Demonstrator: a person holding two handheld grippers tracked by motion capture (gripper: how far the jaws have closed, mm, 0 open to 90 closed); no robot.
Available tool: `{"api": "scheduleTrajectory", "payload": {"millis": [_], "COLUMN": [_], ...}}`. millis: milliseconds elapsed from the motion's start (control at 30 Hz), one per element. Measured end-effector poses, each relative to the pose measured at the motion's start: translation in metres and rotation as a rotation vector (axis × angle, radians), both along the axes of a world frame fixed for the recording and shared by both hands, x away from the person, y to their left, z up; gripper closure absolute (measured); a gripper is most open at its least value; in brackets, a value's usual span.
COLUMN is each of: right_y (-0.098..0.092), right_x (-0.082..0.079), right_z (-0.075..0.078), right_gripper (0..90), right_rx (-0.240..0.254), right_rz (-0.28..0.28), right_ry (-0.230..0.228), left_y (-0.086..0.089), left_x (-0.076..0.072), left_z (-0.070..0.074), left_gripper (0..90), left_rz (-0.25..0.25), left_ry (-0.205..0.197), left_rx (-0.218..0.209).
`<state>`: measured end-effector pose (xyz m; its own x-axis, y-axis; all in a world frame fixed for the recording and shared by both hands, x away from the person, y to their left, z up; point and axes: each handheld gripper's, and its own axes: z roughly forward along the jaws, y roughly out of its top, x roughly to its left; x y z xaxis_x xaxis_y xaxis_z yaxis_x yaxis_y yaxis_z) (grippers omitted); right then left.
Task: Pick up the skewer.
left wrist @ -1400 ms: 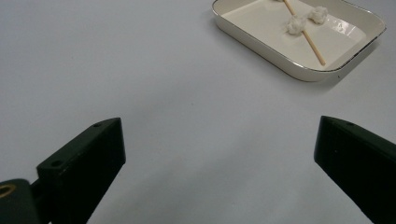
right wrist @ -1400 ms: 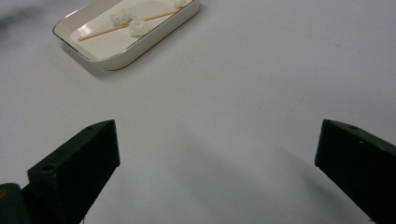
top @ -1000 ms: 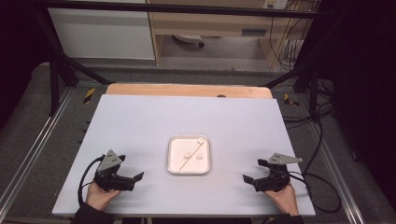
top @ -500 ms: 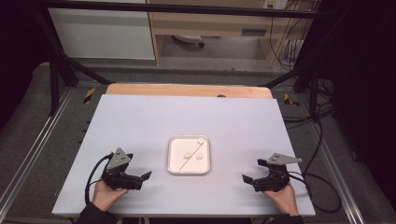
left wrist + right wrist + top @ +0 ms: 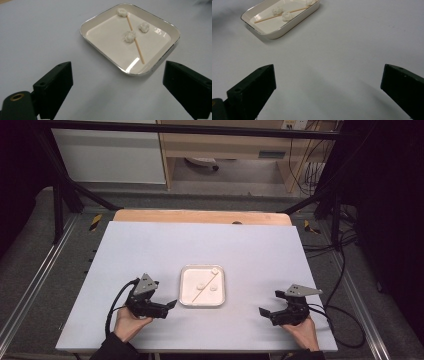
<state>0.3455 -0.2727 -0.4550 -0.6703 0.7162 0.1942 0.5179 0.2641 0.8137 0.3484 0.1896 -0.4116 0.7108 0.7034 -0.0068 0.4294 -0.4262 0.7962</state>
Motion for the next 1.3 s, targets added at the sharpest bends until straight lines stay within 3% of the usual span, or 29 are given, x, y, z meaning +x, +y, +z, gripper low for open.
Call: {"api": "scheduleTrajectory", "payload": {"millis": [100,267,367,467,567,700,867,1067,1300], "right_y": [0.000,0.000,0.000,0.000,0.001,0.001,0.001,0.001,0.001], "right_x": [0.000,0.000,0.000,0.000,0.000,0.000,0.000,0.000,0.001], "right_z": [0.000,0.000,0.000,0.000,-0.001,-0.001,-0.001,-0.001,-0.001], "right_gripper": [0.5,0.5,0.5,0.5,0.5,0.5,0.5,0.5,0.5], "right_rx": [0.000,-0.003,-0.004,-0.003,-0.004,-0.003,-0.002,0.000,-0.005], "right_rz": [0.000,0.002,0.004,0.004,0.004,0.004,0.006,0.007,0.008], "right_ry": [0.000,0.002,0.001,0.002,0.003,0.003,0.003,0.005,0.003], "left_y": [-0.010,-0.027,-0.038,-0.050,-0.063,-0.071,-0.081,-0.086,-0.089], "left_x": [0.003,0.008,0.013,0.016,0.022,0.024,0.027,0.029,0.030], "left_z": [0.000,0.000,-0.001,-0.003,-0.008,-0.012,-0.020,-0.025,-0.029], "left_gripper": [10.6,20.4,24.7,30.2,35.0,41.7,48.7,64.7,73.7], "left_rz": [-0.011,-0.028,-0.047,-0.050,-0.067,-0.064,-0.048,-0.038,-0.029], "left_ry": [0.007,0.021,0.047,0.062,0.103,0.114,0.125,0.136,0.140], "left_rx": [0.004,0.015,0.004,0.016,0.025,0.034,0.078,0.083,0.095]}}
